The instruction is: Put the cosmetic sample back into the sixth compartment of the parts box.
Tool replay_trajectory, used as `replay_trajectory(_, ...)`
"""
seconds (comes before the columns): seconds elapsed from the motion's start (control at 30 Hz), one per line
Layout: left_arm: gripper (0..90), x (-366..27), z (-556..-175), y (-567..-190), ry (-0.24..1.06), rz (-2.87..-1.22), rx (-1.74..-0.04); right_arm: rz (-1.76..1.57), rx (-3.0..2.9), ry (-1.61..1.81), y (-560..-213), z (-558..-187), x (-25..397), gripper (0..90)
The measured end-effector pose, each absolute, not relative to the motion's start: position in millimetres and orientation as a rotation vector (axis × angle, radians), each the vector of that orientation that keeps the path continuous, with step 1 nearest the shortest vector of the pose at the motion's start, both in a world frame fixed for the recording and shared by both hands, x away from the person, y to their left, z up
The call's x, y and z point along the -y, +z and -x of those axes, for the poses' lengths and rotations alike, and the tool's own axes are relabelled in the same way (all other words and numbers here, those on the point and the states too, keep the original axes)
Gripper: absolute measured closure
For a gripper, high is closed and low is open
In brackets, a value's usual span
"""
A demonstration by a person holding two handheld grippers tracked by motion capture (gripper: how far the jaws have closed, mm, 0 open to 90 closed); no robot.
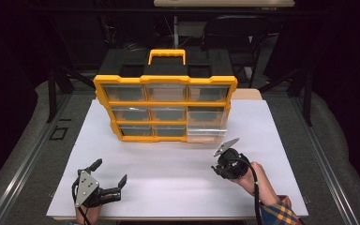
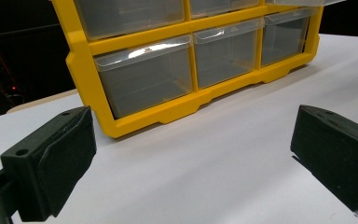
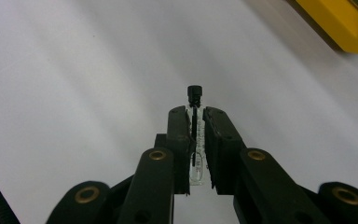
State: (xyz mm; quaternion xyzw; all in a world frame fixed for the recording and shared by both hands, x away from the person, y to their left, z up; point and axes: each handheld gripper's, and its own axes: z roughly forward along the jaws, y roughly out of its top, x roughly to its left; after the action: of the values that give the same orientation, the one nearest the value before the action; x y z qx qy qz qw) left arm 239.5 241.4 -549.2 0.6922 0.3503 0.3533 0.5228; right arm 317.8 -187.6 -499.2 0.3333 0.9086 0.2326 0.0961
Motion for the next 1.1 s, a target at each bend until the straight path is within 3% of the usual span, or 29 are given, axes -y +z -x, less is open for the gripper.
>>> replay_trajectory(1.1, 0.1, -242, -239, -549, 0.845, -1.659, -0.834, -1.127, -2.644, 0.622, -494, -325, 235, 81.0)
